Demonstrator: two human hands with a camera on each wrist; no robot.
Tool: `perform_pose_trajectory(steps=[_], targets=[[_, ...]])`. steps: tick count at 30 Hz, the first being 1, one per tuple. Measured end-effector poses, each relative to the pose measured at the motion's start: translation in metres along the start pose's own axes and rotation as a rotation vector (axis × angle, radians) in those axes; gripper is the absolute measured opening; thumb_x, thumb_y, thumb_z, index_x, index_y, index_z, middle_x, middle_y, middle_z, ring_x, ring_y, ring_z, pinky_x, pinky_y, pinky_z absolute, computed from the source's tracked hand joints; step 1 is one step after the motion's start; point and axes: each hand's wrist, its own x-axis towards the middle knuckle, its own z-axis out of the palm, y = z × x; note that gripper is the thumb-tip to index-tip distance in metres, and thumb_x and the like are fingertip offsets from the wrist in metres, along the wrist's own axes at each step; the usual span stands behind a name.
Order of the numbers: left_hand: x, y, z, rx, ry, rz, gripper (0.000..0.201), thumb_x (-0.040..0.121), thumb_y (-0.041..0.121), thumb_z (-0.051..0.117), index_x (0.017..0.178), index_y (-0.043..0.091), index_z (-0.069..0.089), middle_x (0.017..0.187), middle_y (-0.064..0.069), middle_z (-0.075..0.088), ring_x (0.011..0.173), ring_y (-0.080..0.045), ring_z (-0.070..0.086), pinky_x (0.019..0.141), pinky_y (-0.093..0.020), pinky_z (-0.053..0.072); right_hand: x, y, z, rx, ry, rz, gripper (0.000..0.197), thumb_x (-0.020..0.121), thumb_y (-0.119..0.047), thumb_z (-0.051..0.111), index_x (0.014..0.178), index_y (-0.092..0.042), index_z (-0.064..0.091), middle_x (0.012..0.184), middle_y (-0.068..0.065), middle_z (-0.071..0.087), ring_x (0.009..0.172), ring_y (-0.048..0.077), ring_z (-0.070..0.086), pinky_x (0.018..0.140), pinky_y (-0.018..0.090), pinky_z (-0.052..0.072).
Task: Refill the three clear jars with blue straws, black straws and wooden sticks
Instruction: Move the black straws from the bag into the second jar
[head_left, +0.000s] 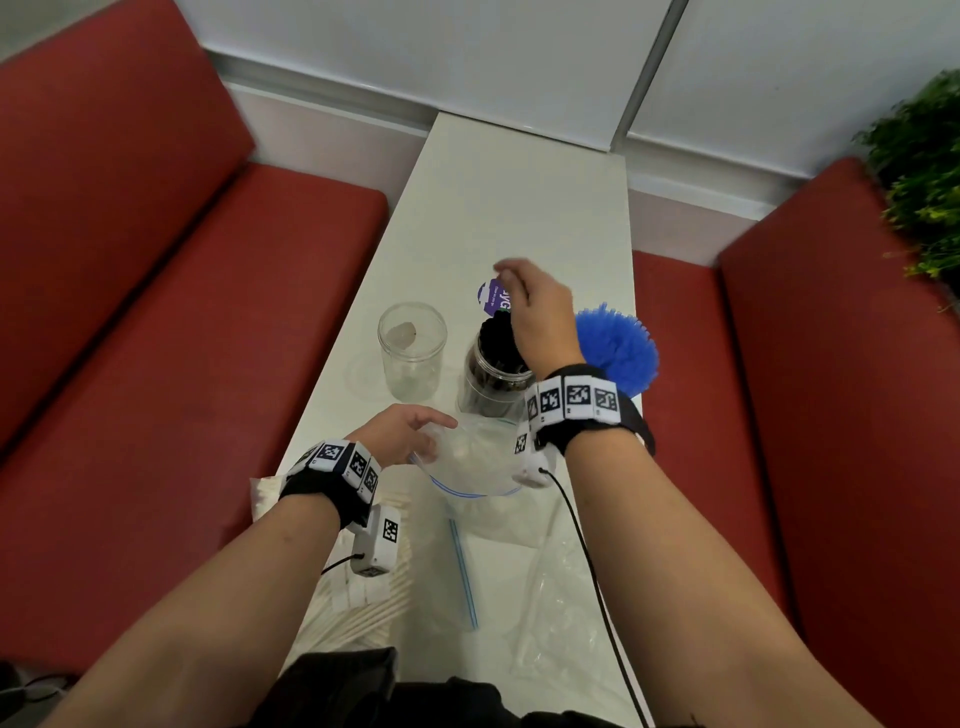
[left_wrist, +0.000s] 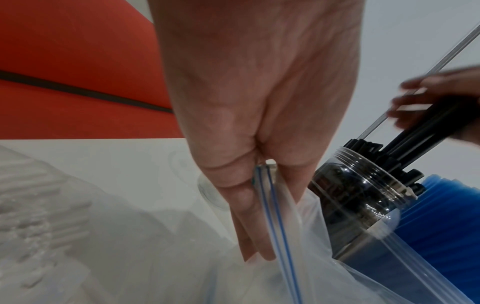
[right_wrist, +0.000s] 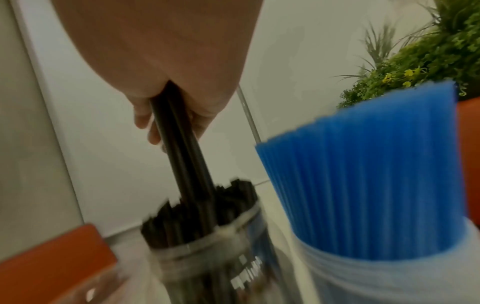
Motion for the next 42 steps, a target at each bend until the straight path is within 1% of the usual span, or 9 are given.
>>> perform_pose_trajectory(steps=[5,11,14,19,25,33,37,40,42], targets=[[0.0,0.0,-0.001,-0.023,0.001,-0.001,0.044,0.086,-0.013,0.057,0.108,0.022,0.074,0.103,-0.015,0.065,0.089,-0.027,0.063,0.102,-0.051,0.049,-0.016,0.029,0.022,-0.445,-0.347,0.042,0.053,0.108,-0.032,0.042,0.151,-0.002,0.039,0.163,0.02,0.024,0.152,0.035,0.019,0.124,0.047,0.016],[0.001,0.0,0.0,-0.023,-0.007,0.002,0.043,0.086,-0.013,0.058,0.107,0.022,0.074,0.1,-0.014,0.065,0.088,-0.026,0.062,0.096,-0.045,0.051,-0.005,0.011,0.018,-0.679,-0.08,-0.088,0.072,0.107,-0.051,0.029,0.161,-0.008,0.007,0.17,0.01,-0.003,0.155,0.034,-0.012,0.125,0.05,-0.007],[0.001,0.002,0.002,-0.03,-0.001,0.009,0.042,0.087,-0.013,0.057,0.108,0.021,0.074,0.102,-0.009,0.068,0.085,-0.025,0.064,0.099,-0.048,0.051,-0.018,0.019,0.028,-0.769,-0.158,0.013,0.082,0.104,-0.06,0.026,0.162,-0.009,-0.002,0.17,0.011,-0.009,0.155,0.036,-0.015,0.124,0.053,-0.009],[0.0,0.004,0.0,-0.019,0.018,0.017,0.043,0.088,-0.012,0.055,0.112,0.019,0.073,0.116,-0.01,0.067,0.086,-0.024,0.065,0.101,-0.048,0.052,-0.034,0.04,0.041,-0.808,-0.348,0.05,0.084,0.103,-0.063,0.026,0.162,-0.009,0.003,0.17,0.012,0.001,0.156,0.031,-0.006,0.125,0.053,-0.005],[0.002,0.002,0.001,-0.038,0.024,0.024,0.043,0.089,-0.012,0.054,0.111,0.019,0.072,0.113,-0.01,0.067,0.085,-0.023,0.066,0.099,-0.046,0.053,-0.018,0.026,0.041,-0.763,-0.175,0.033,0.087,0.102,-0.065,0.024,0.161,-0.006,-0.001,0.17,0.014,-0.001,0.156,0.032,-0.008,0.125,0.048,-0.007],[-0.002,0.001,-0.002,-0.051,0.023,0.019,0.046,0.091,-0.012,0.05,0.116,0.02,0.07,0.116,-0.003,0.063,0.095,-0.023,0.066,0.079,-0.042,0.063,-0.033,0.033,0.033,-0.476,-0.214,0.001,0.067,0.107,-0.044,0.04,0.159,-0.007,0.021,0.166,0.015,0.021,0.156,0.031,0.006,0.127,0.046,0.006],[-0.002,0.0,0.003,-0.116,0.077,0.036,0.066,0.09,-0.015,0.051,0.144,0.022,0.046,0.13,-0.018,0.058,0.099,-0.032,0.064,0.068,-0.04,0.063,-0.056,0.02,0.02,-0.155,-0.009,-0.182,0.038,0.103,-0.027,0.044,0.136,-0.017,0.06,0.127,0.003,0.066,0.117,0.012,0.056,0.101,0.03,0.045],[0.001,-0.004,0.006,-0.108,0.118,0.025,0.072,0.09,-0.009,0.059,0.152,0.02,0.035,0.133,-0.023,0.051,0.097,-0.034,0.062,0.057,-0.034,0.06,-0.086,0.02,0.018,-0.167,-0.133,-0.059,0.027,0.102,-0.025,0.048,0.118,-0.02,0.068,0.102,0.001,0.073,0.09,0.018,0.067,0.08,0.038,0.055],[0.005,-0.006,0.006,-0.033,0.154,-0.017,0.069,0.089,-0.002,0.066,0.149,0.018,0.038,0.122,-0.018,0.055,0.088,-0.029,0.063,0.055,-0.03,0.055,-0.104,0.031,0.02,-0.274,-0.176,0.08,0.024,0.1,-0.018,0.049,0.112,-0.013,0.069,0.103,0.008,0.071,0.093,0.026,0.065,0.082,0.041,0.054]])
